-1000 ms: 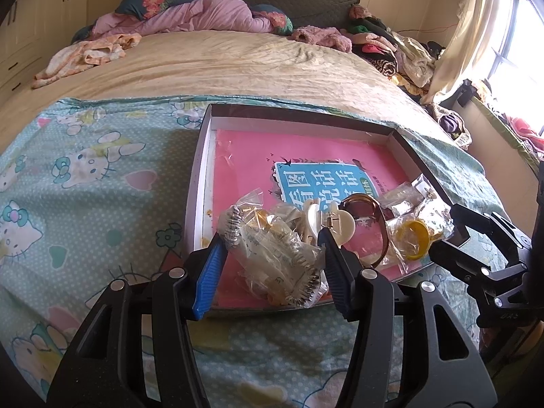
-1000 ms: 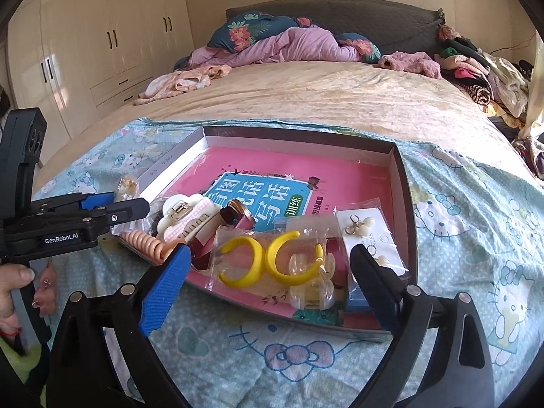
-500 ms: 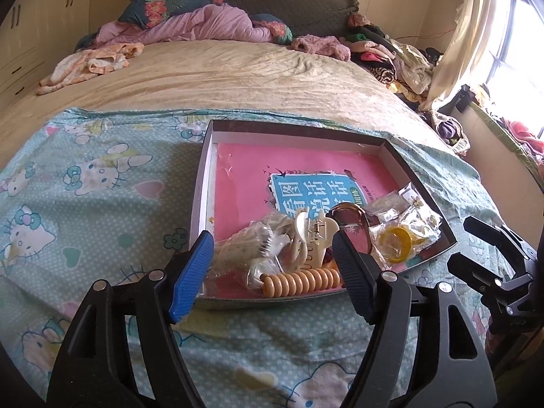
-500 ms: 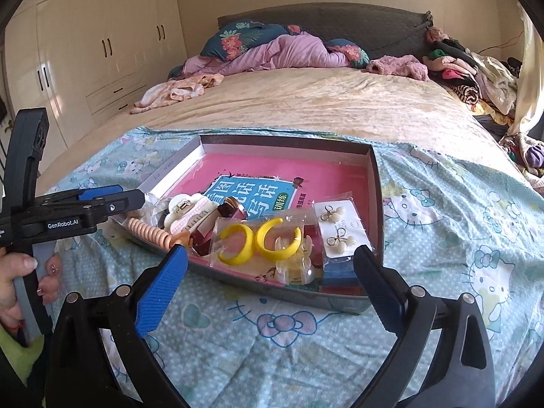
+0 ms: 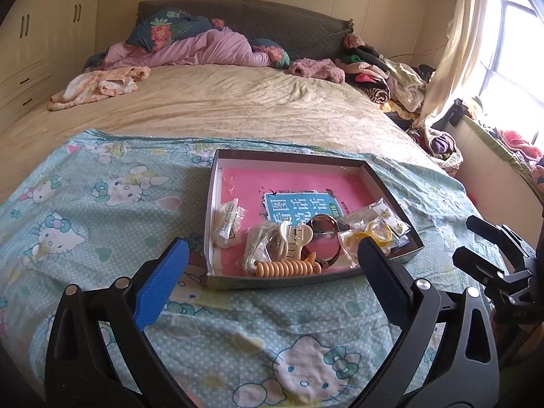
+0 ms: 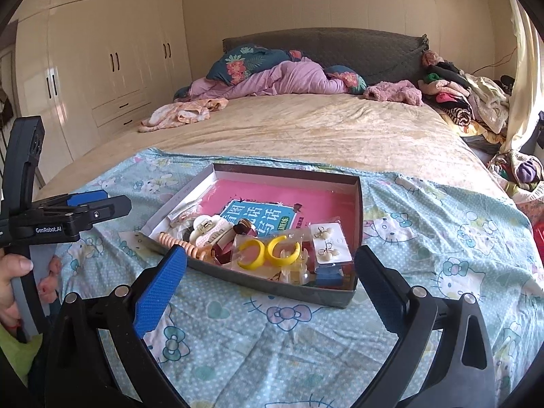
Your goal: Organize jewelry
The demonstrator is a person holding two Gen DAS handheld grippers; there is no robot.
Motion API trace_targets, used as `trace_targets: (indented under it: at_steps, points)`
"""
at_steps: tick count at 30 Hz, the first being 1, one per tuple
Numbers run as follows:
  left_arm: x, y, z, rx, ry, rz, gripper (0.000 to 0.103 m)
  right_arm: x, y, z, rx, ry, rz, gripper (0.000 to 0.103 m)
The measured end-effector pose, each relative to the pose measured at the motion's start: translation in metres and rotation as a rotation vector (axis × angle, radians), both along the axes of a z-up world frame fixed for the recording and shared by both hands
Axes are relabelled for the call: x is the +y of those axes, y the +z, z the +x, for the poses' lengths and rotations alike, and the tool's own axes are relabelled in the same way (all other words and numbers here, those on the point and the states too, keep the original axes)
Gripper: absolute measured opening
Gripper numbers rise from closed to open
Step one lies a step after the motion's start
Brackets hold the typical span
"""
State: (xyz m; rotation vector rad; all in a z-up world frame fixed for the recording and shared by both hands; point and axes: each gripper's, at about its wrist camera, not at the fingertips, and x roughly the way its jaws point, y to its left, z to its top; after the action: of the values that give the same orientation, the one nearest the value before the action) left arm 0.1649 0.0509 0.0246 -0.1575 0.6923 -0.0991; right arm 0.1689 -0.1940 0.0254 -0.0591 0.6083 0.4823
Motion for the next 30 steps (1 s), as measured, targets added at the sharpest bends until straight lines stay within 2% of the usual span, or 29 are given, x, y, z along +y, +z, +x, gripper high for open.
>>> trace_targets:
  at_steps: [6, 14, 19, 30]
  points:
    - [-0.002, 0.013, -0.026, -0.030, 0.002, -0.004, 0.093, -0.008, 0.013, -0.024, -0.028, 0.000, 0.006, 0.098]
    - [-0.008, 0.016, -0.064, -0.056, 0.002, 0.008, 0.093, -0.014, 0.020, -0.052, -0.053, -0.004, 0.003, 0.098]
    - [-0.014, 0.010, -0.083, -0.064, -0.009, 0.026, 0.093, -0.014, 0.013, -0.066, -0.039, -0.003, 0.026, 0.098]
    - [-0.018, -0.010, -0.102, -0.048, -0.012, 0.010, 0.093, -0.001, -0.018, -0.087, -0.001, 0.012, -0.009, 0.098]
